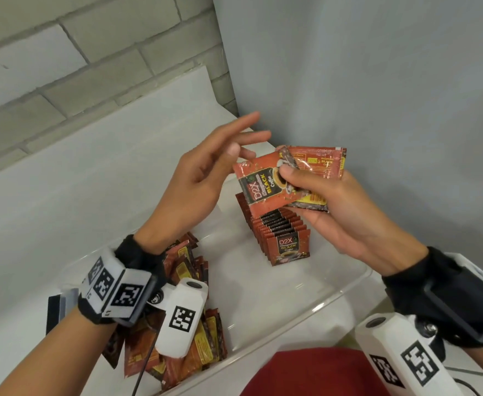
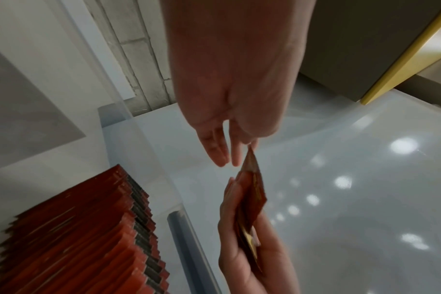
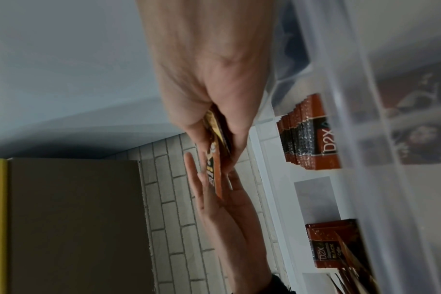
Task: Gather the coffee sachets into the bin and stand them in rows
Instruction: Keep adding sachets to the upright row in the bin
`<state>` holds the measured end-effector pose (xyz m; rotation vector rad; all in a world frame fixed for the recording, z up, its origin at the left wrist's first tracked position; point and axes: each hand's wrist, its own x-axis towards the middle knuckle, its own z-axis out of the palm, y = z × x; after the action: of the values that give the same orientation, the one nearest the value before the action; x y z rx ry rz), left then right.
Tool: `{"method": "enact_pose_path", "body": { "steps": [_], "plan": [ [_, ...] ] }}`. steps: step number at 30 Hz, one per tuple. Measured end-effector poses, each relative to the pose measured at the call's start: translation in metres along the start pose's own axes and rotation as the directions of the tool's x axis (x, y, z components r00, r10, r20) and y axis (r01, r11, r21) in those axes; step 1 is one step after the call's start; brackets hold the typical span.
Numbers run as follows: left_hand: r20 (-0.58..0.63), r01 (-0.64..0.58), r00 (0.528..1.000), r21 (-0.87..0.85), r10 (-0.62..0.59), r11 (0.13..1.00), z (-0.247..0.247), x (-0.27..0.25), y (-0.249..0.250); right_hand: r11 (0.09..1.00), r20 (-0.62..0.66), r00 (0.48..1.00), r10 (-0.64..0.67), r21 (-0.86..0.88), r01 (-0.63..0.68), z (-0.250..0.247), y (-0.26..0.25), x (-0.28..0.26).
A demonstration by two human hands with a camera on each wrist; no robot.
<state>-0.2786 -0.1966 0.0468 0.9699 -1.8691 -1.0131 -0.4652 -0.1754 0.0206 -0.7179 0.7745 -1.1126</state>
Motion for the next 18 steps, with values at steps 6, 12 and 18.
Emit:
{"method": "enact_pose_path", "body": {
  "steps": [6,12,18],
  "plan": [
    [0.019,0.09,0.996,-0.079,-0.089,0.993,0.0,-0.001,0.007,0.999,0.01,0.999,-0.047,0.007,0.047,0.0,-0.001,-0.001],
    [0.089,0.128,0.988,-0.014,-0.126,0.992,-0.007,0.0,0.014,0.998,0.036,0.998,-0.05,-0.026,0.051,0.002,0.0,-0.001],
    [0.149,0.019,0.988,0.198,-0.049,0.98,-0.01,-0.002,0.027,0.997,0.051,0.996,-0.075,0.016,0.074,0.006,0.0,-0.005]
  ]
}}
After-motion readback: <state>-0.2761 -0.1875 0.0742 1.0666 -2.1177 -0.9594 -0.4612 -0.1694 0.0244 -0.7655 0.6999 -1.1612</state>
